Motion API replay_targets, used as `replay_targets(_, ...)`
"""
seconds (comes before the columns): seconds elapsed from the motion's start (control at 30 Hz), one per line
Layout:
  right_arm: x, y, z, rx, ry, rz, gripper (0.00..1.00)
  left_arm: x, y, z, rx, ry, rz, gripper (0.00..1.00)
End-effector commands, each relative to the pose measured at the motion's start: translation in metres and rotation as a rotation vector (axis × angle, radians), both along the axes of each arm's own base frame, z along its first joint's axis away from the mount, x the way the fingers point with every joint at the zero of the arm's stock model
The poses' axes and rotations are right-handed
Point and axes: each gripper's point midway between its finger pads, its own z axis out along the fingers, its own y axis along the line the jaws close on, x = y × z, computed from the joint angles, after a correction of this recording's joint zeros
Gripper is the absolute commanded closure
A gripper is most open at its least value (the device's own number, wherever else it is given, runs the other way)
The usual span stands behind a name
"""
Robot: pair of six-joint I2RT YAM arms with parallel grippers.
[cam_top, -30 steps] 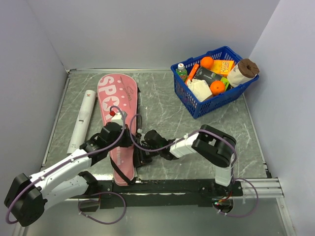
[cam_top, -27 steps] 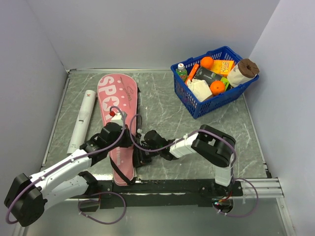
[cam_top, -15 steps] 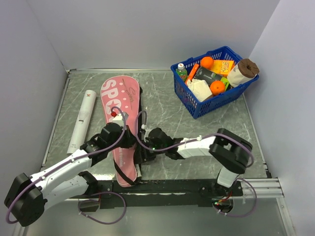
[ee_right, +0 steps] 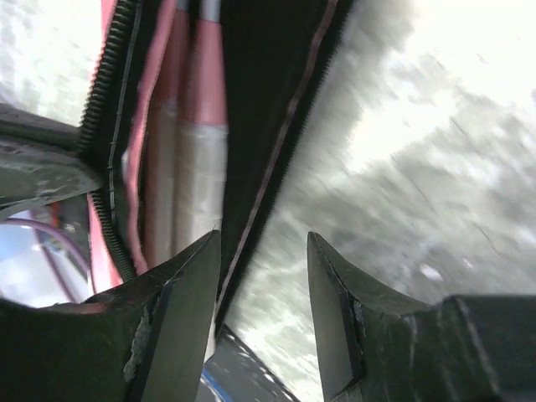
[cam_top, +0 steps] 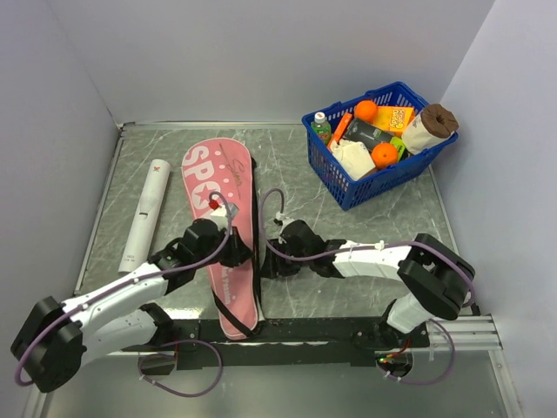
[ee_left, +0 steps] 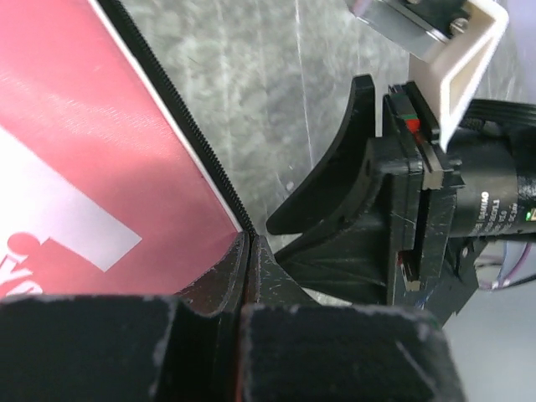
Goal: Pack up the badminton gear
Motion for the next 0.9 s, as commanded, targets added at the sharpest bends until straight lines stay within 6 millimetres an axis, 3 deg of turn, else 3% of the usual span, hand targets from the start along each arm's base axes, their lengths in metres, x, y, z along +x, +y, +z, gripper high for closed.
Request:
replay_targets(0.0,-0.004,-0.014,0.0,-0.032,-0.031,-0.006,0.47,-0.002,-0.03,0.02,-0.084,-0.066,-0.107,0.99)
replay_targets(0.27,-0.011,-0.025,-0.022,-0.058,0.008,-0.034,0.48,-0.006,-0.051,0.014,-0.059,-0.072,-0.173,0.99)
replay_targets(0.37,-0.012,-0.026,-0.022,-0.058,0.006,-0.027,0.48,-0.003,-0.046,0.015,-0.02,-0.082,-0.139,0.99)
replay_targets(0.4,-0.012,-0.026,-0.021,-0.058,0.003,-0.024,0.48,-0.001,-0.042,0.021,-0.018,-0.093,-0.112,0.97)
replay_targets(0.43,-0.012,-0.026,-0.02,-0.058,0.001,-0.02,0.48,0.004,-0.034,0.021,0.007,-0.091,-0.061,0.83)
replay_targets(0.57,-0.011,-0.028,-0.016,-0.067,-0.018,-0.013,0.47,0.016,0.016,0.023,0.123,-0.045,0.214,0.56)
replay_targets(0.63,-0.01,-0.03,-0.015,-0.074,-0.03,-0.008,0.47,0.017,0.03,0.03,0.137,-0.036,0.285,0.54)
replay_targets(0.73,-0.011,-0.032,-0.013,-0.083,-0.041,0.004,0.47,0.01,0.055,0.023,0.158,0.058,0.439,0.52)
replay_targets(0.77,-0.011,-0.032,-0.013,-0.086,-0.041,0.008,0.47,0.007,0.061,0.021,0.148,0.077,0.473,0.45)
replay_targets(0.87,-0.018,-0.033,-0.012,-0.09,-0.043,0.037,0.48,-0.007,0.074,0.001,0.125,0.166,0.555,0.54)
